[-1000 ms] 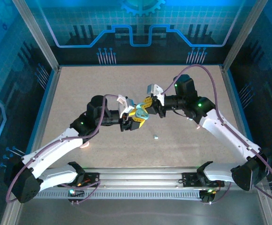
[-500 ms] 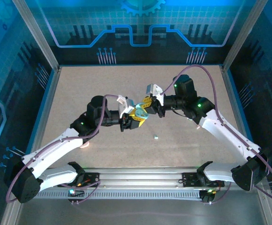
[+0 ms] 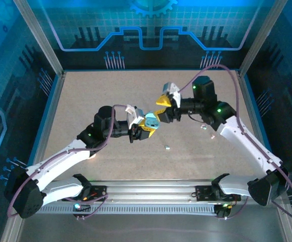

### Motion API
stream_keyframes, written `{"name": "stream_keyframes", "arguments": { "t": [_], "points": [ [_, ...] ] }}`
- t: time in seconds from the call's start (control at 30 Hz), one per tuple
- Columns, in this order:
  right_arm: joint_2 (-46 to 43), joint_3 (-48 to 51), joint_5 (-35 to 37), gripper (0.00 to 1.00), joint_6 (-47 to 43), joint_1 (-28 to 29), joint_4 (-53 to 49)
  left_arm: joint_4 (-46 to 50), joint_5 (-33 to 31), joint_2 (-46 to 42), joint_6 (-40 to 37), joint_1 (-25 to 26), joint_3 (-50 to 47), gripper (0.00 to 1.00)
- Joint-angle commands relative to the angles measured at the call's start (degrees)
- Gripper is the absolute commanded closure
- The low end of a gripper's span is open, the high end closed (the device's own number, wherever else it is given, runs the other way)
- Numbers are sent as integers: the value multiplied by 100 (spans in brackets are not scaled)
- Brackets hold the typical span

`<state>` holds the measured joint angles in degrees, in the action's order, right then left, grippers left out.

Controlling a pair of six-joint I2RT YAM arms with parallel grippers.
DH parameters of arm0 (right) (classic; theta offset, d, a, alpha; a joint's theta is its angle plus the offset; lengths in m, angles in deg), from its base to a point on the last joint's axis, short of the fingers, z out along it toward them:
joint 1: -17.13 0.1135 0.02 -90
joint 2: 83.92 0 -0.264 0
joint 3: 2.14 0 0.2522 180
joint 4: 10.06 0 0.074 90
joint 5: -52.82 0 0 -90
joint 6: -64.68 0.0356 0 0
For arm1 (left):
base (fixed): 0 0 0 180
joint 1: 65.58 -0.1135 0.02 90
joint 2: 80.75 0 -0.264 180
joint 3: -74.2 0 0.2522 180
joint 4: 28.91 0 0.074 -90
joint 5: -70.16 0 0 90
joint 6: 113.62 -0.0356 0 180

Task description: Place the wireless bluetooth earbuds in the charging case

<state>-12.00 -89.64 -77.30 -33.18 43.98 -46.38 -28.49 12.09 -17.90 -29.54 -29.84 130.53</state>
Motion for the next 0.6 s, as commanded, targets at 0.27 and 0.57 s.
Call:
{"name": "stream_keyframes", "arguments": {
  "t": [0.27, 0.57],
  "points": [
    [360, -653, 1298, 39, 2277, -1242, -1162, -1537, -665, -5, 272, 3, -684, 68],
    [2419, -1108, 1690, 57, 2529, -1567, -2461, -1618, -1020, -501, 346, 7, -951, 68]
  ]
}}
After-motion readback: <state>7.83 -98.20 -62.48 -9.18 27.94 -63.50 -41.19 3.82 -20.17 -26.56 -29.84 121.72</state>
